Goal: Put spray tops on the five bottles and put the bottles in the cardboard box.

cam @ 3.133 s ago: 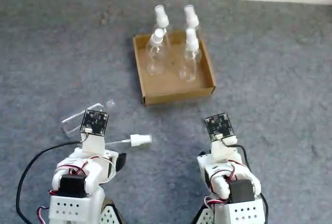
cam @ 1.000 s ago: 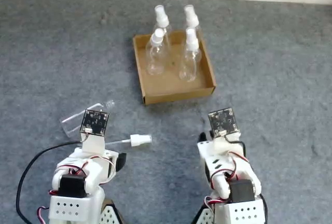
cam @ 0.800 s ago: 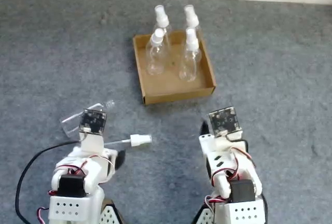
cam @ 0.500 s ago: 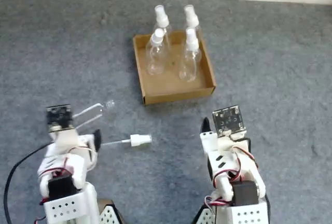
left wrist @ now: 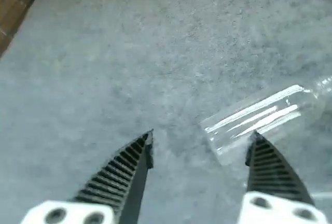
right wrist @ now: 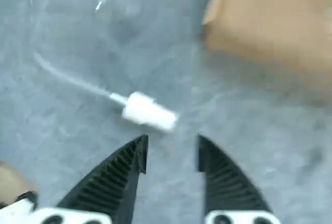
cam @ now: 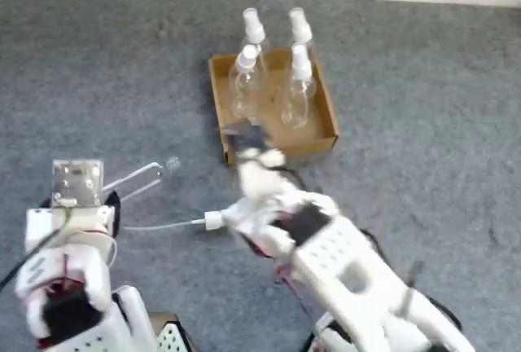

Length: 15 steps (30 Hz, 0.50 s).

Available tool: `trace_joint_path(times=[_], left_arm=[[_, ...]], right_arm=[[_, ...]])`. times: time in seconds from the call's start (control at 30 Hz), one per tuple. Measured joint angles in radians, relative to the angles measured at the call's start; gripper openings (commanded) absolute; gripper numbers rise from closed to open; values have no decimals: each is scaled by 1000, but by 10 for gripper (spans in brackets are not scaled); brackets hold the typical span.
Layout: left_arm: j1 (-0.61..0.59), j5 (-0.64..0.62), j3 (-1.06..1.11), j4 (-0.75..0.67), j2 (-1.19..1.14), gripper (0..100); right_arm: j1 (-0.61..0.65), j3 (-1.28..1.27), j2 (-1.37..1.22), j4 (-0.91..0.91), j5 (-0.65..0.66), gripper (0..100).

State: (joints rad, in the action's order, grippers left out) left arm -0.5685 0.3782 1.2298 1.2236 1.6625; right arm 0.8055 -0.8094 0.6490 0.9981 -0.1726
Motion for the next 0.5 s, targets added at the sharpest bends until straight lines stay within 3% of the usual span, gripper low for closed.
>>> trace_joint_path(times=[0.27, 0.5], left_arm=[[-72, 138, -582, 46, -655, 239], [-64, 256, -1051, 201, -1249, 239]], right_arm=[[164, 166, -315, 0, -388, 246], [173, 207, -356, -6, -635, 246]])
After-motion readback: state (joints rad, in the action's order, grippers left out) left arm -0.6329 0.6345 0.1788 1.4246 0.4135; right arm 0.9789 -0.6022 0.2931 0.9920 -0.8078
